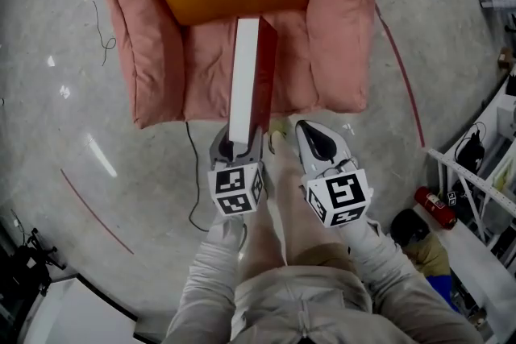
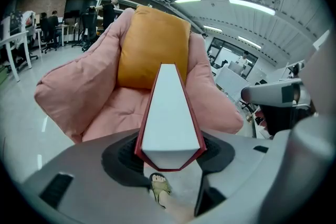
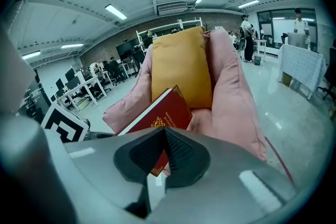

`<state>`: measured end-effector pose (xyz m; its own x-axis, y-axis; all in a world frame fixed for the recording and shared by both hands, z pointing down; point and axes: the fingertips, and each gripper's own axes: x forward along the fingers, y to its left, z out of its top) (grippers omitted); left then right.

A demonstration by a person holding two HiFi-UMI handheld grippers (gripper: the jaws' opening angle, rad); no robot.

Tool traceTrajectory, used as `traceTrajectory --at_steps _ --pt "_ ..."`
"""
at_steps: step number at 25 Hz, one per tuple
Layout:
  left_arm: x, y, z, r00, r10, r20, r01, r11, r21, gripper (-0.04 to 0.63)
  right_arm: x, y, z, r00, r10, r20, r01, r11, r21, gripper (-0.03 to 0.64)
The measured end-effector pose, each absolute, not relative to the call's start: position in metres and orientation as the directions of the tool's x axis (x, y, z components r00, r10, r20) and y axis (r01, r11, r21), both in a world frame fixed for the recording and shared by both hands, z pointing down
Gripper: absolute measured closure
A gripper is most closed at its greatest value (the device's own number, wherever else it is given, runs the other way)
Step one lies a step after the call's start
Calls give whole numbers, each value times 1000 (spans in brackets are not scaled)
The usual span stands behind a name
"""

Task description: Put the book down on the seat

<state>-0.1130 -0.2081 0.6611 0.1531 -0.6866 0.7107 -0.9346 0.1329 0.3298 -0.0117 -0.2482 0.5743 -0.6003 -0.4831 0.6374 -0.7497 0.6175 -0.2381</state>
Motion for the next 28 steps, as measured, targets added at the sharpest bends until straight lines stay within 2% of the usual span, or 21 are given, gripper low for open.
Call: traceTrajectory --at_steps 11,17,22,28 --pt "-108 -219 713 160 -620 768 -921 187 343 348 -7 -257 595 -595 -466 655 -756 600 -260 617" --pt "-112 -214 723 129 -588 799 -937 191 292 348 -11 -251 598 -598 -456 659 -752 604 -264 617" --pt "-132 -203 722 19 -586 810 -944 255 207 288 -13 -244 592 -612 -451 650 -742 613 -273 617" --pt "-195 -188 716 -50 -571 819 -907 369 202 257 -50 -237 585 -626 -433 648 -724 631 -277 617"
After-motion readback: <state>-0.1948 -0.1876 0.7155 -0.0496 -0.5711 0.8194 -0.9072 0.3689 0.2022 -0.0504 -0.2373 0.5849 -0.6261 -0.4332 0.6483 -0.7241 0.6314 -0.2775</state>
